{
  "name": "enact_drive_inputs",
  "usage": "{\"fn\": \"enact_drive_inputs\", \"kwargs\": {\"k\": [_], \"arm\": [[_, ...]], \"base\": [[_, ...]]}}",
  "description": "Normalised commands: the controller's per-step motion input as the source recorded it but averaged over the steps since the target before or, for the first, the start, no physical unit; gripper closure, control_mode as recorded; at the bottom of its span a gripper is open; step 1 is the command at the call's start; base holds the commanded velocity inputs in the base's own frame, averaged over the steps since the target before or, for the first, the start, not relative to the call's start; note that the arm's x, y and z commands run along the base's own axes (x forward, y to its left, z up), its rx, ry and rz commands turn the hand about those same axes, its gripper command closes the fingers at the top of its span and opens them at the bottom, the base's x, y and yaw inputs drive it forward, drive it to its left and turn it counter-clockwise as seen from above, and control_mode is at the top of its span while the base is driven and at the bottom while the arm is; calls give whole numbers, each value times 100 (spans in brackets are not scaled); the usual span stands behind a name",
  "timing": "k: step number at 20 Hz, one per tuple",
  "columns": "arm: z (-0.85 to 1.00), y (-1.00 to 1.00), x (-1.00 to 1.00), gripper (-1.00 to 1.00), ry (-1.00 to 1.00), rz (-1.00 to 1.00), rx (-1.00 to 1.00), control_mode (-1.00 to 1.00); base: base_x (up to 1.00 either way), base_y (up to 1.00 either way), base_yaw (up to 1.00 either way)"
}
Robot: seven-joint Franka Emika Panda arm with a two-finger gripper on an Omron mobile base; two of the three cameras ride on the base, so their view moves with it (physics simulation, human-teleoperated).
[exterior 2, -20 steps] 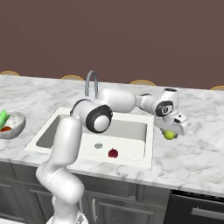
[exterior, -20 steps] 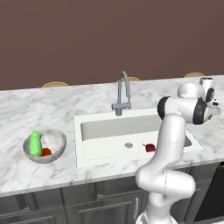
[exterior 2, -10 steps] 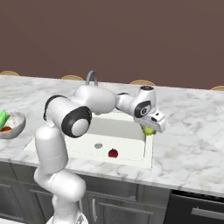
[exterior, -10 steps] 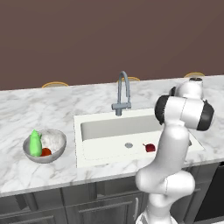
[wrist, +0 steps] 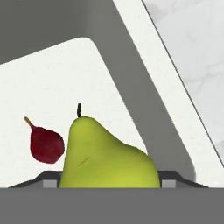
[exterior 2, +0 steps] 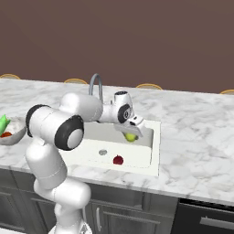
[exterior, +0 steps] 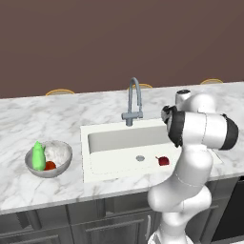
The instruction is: There is a mixed pile of frozen fruits and vegetables on the counter. Locate all the frozen vegetables and place the items in a bowl on the counter. Take all the frozen fruits and defrost them in a running sink.
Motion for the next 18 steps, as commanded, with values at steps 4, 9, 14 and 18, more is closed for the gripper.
{"fn": "enact_drive_inputs", "kwargs": {"k": [4,9,14,18], "arm": [[-42,63,34,100,7,11,2,-100],[-70,13,44,100,10,6,2,-100],[-69,-35,17,100,11,-5,0,-100],[-33,-56,39,100,1,-5,0,-100]], "base": [[0,0,0],[0,0,0],[0,0,0],[0,0,0]]}}
